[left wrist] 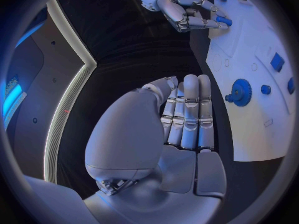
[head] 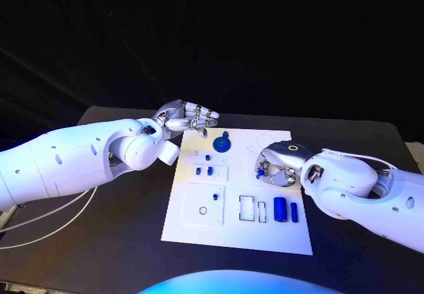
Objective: Assemble the parts on the task board
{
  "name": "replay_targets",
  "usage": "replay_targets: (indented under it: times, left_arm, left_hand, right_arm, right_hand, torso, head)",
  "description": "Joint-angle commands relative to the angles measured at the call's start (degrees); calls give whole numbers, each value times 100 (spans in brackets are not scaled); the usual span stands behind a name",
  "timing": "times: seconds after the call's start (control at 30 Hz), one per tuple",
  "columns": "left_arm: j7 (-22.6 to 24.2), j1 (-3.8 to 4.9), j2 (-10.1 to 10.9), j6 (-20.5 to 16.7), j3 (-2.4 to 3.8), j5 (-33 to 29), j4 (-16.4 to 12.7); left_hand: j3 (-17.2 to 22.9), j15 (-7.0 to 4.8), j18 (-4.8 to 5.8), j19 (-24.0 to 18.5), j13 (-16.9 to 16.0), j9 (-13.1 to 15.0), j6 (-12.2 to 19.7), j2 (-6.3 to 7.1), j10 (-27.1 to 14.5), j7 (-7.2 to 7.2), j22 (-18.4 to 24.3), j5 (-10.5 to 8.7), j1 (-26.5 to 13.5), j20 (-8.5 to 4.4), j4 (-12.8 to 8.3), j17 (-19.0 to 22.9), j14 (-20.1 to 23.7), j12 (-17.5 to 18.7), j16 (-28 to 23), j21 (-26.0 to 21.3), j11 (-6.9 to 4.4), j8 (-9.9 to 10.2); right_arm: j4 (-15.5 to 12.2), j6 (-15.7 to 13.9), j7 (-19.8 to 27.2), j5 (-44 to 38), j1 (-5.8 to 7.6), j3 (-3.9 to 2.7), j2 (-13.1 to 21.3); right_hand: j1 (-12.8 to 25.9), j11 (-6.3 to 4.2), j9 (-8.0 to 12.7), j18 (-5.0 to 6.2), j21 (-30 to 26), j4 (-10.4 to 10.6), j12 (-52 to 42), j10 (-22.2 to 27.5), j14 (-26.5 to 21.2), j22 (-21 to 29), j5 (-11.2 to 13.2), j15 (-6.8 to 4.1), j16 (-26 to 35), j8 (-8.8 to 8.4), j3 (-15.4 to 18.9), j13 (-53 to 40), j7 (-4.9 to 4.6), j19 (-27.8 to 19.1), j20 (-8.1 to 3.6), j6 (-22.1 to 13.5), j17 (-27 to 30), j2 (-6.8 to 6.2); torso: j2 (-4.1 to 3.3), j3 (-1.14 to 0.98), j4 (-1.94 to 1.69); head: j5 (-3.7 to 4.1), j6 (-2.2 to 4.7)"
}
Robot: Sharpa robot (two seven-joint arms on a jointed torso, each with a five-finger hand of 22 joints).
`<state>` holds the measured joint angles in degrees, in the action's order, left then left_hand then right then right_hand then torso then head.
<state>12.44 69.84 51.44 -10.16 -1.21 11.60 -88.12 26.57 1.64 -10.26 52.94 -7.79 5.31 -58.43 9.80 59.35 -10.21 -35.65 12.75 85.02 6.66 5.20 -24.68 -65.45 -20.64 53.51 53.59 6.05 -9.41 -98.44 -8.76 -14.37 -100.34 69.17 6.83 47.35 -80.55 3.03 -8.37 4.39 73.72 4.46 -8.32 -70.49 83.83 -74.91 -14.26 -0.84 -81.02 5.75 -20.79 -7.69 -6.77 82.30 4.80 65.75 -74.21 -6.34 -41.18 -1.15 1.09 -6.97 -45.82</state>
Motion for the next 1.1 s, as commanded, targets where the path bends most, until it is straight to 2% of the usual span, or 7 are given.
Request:
replay_targets:
  times: [0.03,0.33,0.63,0.77,0.9,1.03,1.1]
  left_arm:
    - [8,2,-9,97,3,-19,-11]
    - [4,2,-34,95,3,-19,9]
    - [4,1,-64,104,3,-19,25]
    - [6,0,-84,112,3,-19,34]
    - [6,-2,-114,127,3,-19,47]
    - [9,-2,-140,132,3,-19,57]
    - [9,-3,-152,135,3,-19,59]
  left_hand:
    - [-32,-2,-31,-32,-8,-7,44,-54,-34,6,9,-4,-20,13,-2,9,48,-35,-22,-32,12,-29]
    - [-44,1,-32,-34,-13,-8,47,-64,-45,4,18,-5,-25,18,-6,17,51,-57,-34,-47,14,-37]
    - [-44,1,-32,-34,-13,-8,47,-64,-45,4,18,-5,-25,18,-6,17,51,-57,-34,-47,14,-37]
    - [-44,1,-32,-34,-13,-8,47,-64,-45,4,18,-5,-25,18,-6,17,51,-57,-34,-47,14,-37]
    - [-44,1,-32,-34,-13,-8,47,-64,-45,4,18,-5,-25,18,-6,17,51,-57,-34,-47,14,-37]
    - [-44,2,-32,-33,-14,-9,50,-69,-50,3,21,-4,-24,18,-8,19,51,-61,-36,-50,15,-38]
    - [-44,2,-32,-33,-14,-9,51,-69,-51,3,21,-4,-24,18,-8,20,51,-61,-36,-50,15,-38]
  right_arm:
    - [-70,-198,25,-50,-3,-2,27]
    - [-359,-410,32,-45,37,-26,188]
    - [-883,-613,26,-40,93,-83,372]
    - [-1112,-677,66,13,85,-94,303]
    - [-1237,-708,134,94,5,-93,66]
    - [-1219,-712,214,130,-156,-78,-249]
    - [-1171,-713,256,137,-258,-70,-404]
  right_hand:
    - [-53,2,-22,-88,35,1,36,-41,321,-701,30,-43,-25,39,-45,-10,-1,35,5,38,-2,32]
    - [-59,1,-29,-92,54,-16,45,-51,322,-713,31,-44,-28,46,-61,-9,0,43,3,57,-6,30]
    - [-60,1,-30,-96,72,-20,48,-54,324,-723,31,-44,-33,48,-64,-8,0,52,3,62,-14,27]
    - [-62,1,-31,-98,79,-26,51,-56,325,-727,29,-45,-37,49,-68,-8,-1,55,2,65,-21,24]
    - [-68,1,-33,-97,75,-36,56,-62,326,-727,24,-45,-40,49,-78,-7,-4,53,1,69,-25,24]
    - [-72,2,-34,-95,65,-44,62,-64,327,-723,18,-45,-42,47,-89,-6,-7,49,1,70,-27,27]
    - [-74,4,-34,-94,61,-48,67,-64,327,-722,14,-44,-42,46,-95,-5,-10,47,1,68,-27,29]
  torso:
    - [4,1,-3]
    - [12,6,3]
    - [7,3,5]
    - [0,-4,0]
    - [11,4,-6]
    - [8,12,6]
    - [-1,9,-5]
  head:
    - [3,0]
    - [18,24]
    - [1,39]
    - [-49,19]
    - [-95,-24]
    - [-128,-24]
    - [-138,-30]
